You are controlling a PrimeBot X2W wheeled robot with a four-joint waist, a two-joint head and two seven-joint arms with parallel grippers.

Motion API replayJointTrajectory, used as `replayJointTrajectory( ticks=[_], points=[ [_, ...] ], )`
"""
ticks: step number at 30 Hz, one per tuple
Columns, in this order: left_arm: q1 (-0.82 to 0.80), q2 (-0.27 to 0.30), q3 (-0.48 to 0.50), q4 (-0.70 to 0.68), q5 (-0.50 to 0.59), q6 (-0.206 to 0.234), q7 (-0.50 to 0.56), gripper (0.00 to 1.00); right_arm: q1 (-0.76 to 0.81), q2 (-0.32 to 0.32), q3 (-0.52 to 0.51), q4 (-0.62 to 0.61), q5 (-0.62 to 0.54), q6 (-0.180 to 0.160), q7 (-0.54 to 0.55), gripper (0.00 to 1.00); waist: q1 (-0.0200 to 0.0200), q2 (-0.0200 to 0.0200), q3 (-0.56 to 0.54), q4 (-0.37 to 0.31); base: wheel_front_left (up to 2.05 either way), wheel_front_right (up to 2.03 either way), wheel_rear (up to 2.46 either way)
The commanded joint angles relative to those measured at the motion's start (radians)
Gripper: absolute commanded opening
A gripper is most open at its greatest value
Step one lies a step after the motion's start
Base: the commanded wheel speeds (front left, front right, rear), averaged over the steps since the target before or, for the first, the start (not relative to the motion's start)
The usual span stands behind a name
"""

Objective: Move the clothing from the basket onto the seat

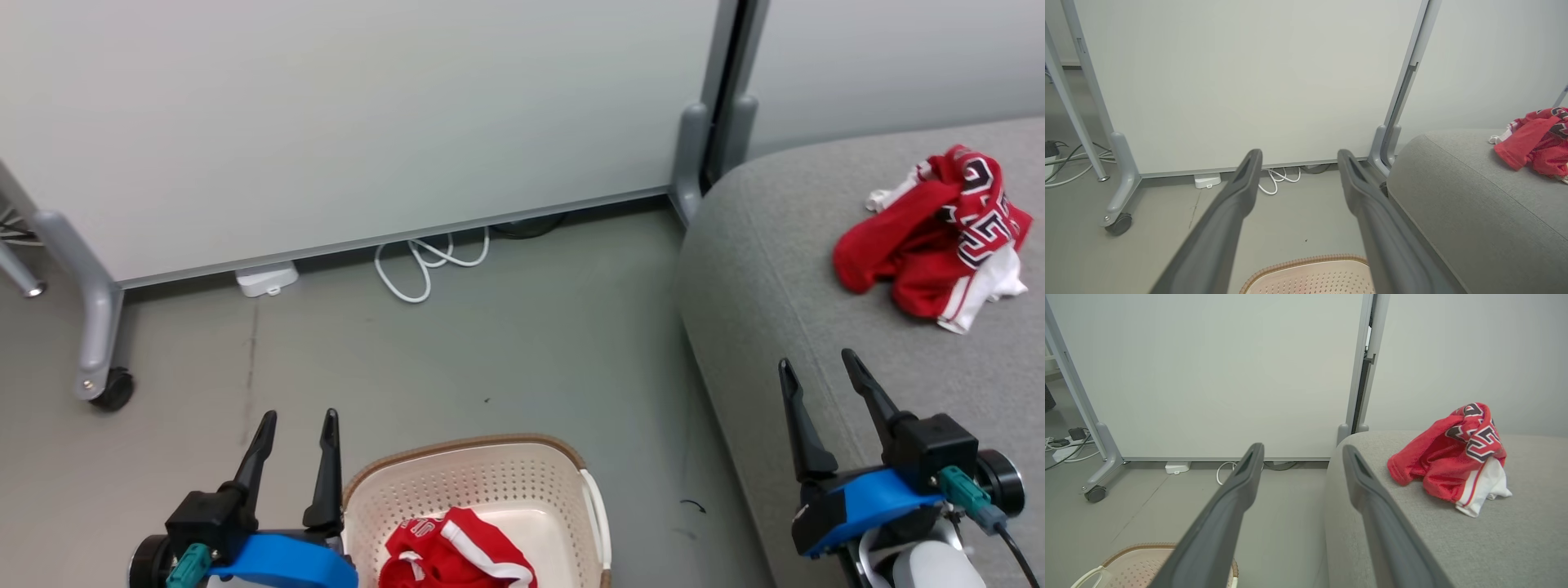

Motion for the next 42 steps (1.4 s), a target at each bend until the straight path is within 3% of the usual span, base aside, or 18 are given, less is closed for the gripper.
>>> replayJointTrajectory(
  ticks=[1,8,15,34,42],
  points=[
    [0.01,-0.001,0.019,0.008,0.001,-0.001,-0.005,1.0,0.032,-0.001,0.002,-0.02,0.009,0.0,0.008,1.0,0.0002,-0.0001,-0.018,0.031,0.0,0.0,0.0],
    [0.019,-0.011,0.058,0.031,0.013,-0.007,-0.005,1.0,0.087,-0.001,0.001,-0.074,0.004,0.0,0.034,1.0,0.0002,-0.0001,-0.031,0.096,0.0,0.0,0.0],
    [0.032,-0.015,0.074,0.034,0.021,-0.008,-0.005,1.0,0.095,-0.001,0.011,-0.091,0.0,0.0,0.045,1.0,0.0002,-0.0001,-0.029,0.117,0.0,0.0,0.0],
    [0.033,-0.03,0.091,0.024,0.035,-0.014,-0.005,1.0,0.097,-0.001,0.024,-0.108,0.006,0.0,0.062,1.0,0.0002,-0.0001,-0.023,0.104,0.0,0.0,0.0],
    [-0.013,-0.022,0.062,0.057,0.048,-0.017,-0.005,1.0,0.069,-0.001,0.042,-0.124,0.012,0.0,0.059,1.0,0.0002,-0.0001,0.028,0.081,0.0,0.0,0.0]
  ],
)
